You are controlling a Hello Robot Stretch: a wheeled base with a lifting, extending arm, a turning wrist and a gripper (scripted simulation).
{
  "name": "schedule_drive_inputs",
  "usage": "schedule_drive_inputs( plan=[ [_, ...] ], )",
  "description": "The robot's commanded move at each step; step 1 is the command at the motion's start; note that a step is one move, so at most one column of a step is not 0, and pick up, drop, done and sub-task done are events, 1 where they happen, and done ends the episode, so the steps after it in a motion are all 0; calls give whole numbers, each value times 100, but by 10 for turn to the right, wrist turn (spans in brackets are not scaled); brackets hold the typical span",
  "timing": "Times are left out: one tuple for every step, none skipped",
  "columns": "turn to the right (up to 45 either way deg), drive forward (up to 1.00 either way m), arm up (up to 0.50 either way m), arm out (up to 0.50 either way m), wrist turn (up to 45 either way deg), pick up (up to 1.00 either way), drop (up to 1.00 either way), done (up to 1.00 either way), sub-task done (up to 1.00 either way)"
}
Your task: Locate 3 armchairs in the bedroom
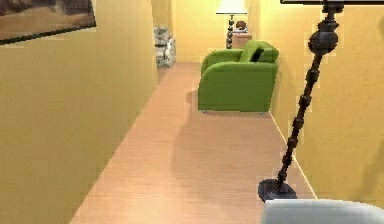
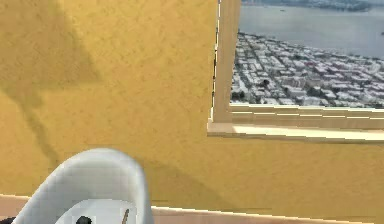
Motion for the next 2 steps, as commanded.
schedule_drive_inputs(
  plan=[
    [30,0,0,0,0,0,0,0,0],
    [0,100,0,0,0,0,0,0,0]
  ],
)
